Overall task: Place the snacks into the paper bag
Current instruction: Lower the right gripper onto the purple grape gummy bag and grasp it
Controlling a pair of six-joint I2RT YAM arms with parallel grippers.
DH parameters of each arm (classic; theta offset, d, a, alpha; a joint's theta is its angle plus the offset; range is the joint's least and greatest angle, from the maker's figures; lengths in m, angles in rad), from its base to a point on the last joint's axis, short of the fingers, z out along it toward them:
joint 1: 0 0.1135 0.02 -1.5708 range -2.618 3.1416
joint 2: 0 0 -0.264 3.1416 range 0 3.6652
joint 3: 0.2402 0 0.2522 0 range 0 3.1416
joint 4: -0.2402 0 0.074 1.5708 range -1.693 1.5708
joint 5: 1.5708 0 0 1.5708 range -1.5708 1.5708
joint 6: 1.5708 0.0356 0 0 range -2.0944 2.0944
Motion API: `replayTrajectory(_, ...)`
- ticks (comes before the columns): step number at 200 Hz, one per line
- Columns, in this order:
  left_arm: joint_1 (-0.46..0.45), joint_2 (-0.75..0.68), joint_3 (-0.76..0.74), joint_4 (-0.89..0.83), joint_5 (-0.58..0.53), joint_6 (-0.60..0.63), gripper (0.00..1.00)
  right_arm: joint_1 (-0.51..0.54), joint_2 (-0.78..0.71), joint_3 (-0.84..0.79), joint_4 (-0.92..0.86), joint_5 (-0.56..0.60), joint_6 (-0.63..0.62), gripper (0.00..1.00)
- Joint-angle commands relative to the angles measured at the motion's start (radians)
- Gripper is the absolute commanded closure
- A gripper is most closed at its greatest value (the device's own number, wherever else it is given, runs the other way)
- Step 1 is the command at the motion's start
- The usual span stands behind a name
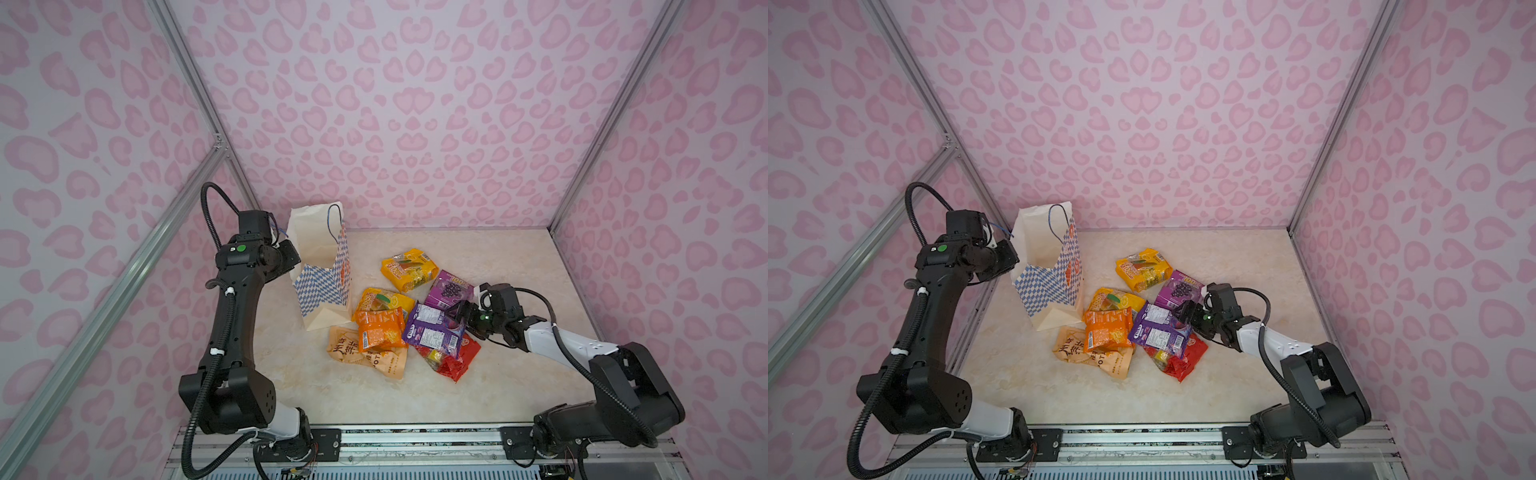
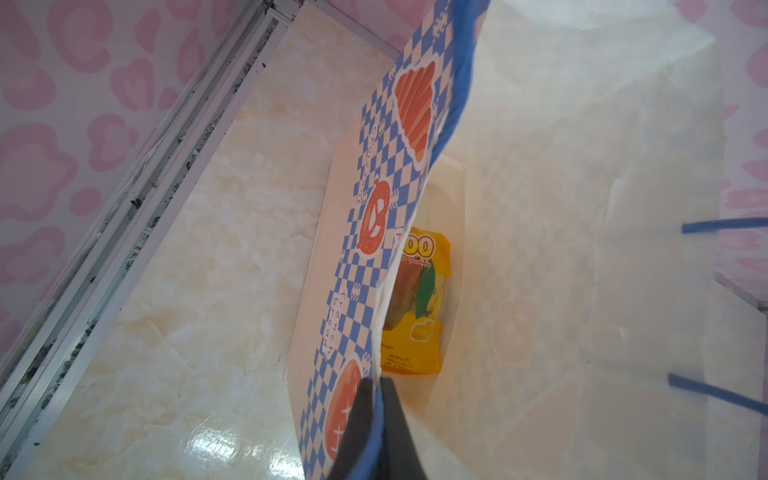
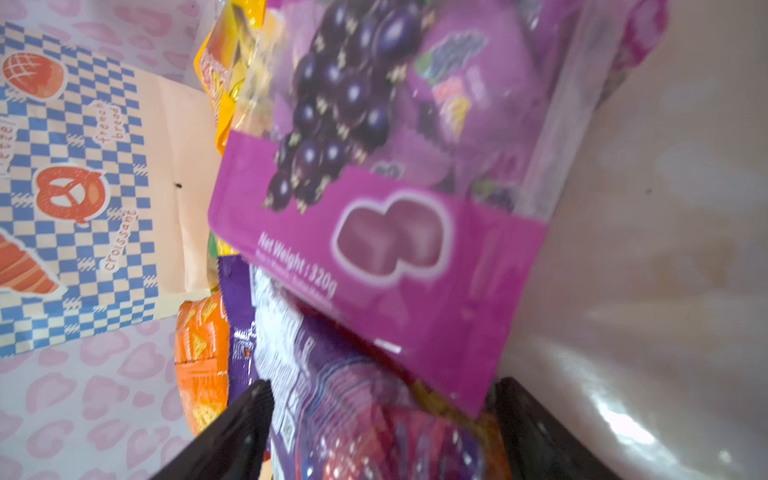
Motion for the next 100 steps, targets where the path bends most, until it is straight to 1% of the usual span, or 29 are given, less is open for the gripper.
replayTrajectory(1, 0.001, 0.0, -0.006, -0.013, -0.001, 0.008, 0.97, 0.006, -0.048, -0.032, 0.033, -0.021, -0.023, 0.13)
replayTrajectory(18, 0.001, 0.003, -0.012, -0.01, 0.01, 0.008, 0.97, 0.007, -0.067, -0.044, 0.031, -0.037, -0.047, 0.12)
replayTrajectory(37, 0.001, 0.0, -0.022, -0.005, 0.012, 0.006, 0.96, 0.023, -0.038, -0.005, -0.038, -0.027, -0.105, 0.17)
replayTrajectory(56, 0.001, -0.002, -0.025, -0.003, 0.012, 0.006, 0.96, 0.046, 0.006, 0.033, -0.07, -0.014, -0.149, 0.21)
replayTrajectory(87, 0.001, -0.007, -0.019, -0.008, 0.011, 0.009, 0.96, 0.064, 0.07, 0.059, -0.089, -0.023, -0.159, 0.37)
replayTrajectory(95, 0.001, -0.006, -0.019, -0.008, 0.009, 0.011, 0.96, 0.069, 0.073, 0.062, -0.082, -0.027, -0.156, 0.43)
replayTrajectory(100, 0.001, -0.007, -0.019, -0.009, 0.012, 0.012, 0.96, 0.07, 0.07, 0.066, -0.081, -0.03, -0.154, 0.49)
